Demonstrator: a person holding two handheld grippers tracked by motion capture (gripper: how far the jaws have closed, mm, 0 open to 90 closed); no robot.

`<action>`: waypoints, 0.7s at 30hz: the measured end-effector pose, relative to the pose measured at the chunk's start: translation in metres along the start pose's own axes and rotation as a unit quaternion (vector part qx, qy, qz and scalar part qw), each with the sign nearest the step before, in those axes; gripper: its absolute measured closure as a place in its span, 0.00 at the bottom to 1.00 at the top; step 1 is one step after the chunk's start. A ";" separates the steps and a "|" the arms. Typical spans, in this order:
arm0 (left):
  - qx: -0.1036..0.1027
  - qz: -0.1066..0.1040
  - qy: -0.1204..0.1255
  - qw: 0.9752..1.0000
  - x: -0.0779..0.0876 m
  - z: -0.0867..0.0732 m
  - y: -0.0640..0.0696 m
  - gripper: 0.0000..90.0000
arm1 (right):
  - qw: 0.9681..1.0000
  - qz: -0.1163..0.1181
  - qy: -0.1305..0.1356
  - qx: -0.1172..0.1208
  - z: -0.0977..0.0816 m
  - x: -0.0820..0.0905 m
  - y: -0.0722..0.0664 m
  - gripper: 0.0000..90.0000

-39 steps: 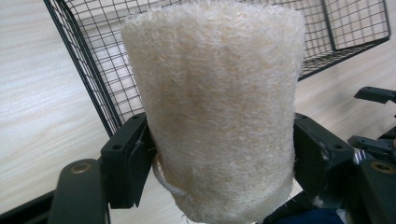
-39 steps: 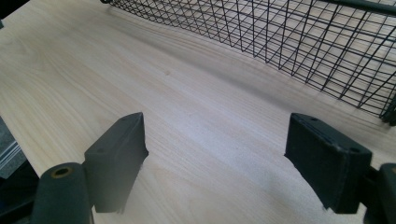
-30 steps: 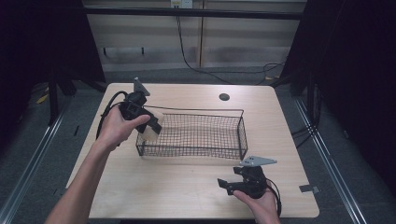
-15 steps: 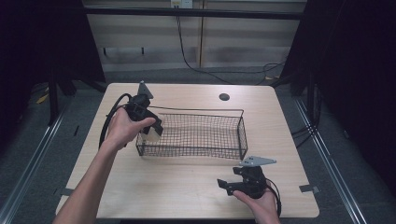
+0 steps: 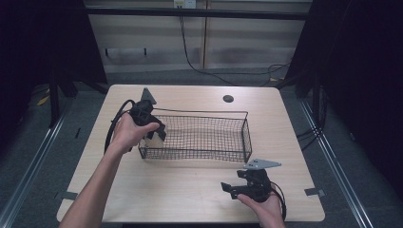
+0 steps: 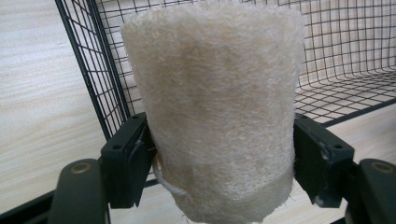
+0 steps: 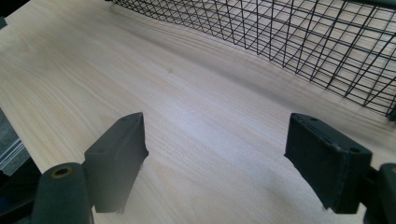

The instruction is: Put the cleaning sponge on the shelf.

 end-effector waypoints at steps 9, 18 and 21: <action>0.003 0.002 -0.003 1.000 -0.005 0.001 -0.001 0.32 | 1.000 0.000 0.000 0.000 0.000 0.000 0.000 0.22; 0.015 0.009 -0.009 1.000 -0.013 0.003 -0.003 0.32 | 1.000 0.001 -0.001 0.000 0.000 0.000 0.000 0.22; 0.020 0.012 -0.010 1.000 -0.016 0.004 -0.002 0.32 | 1.000 0.000 -0.001 0.000 0.000 0.000 0.000 0.22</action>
Point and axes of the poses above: each handheld gripper's, and its own axes: x roughly backward along the jaws, z roughly out of its top, y roughly to its right, the point moved 8 cm from there along -x, roughly forward along the jaws
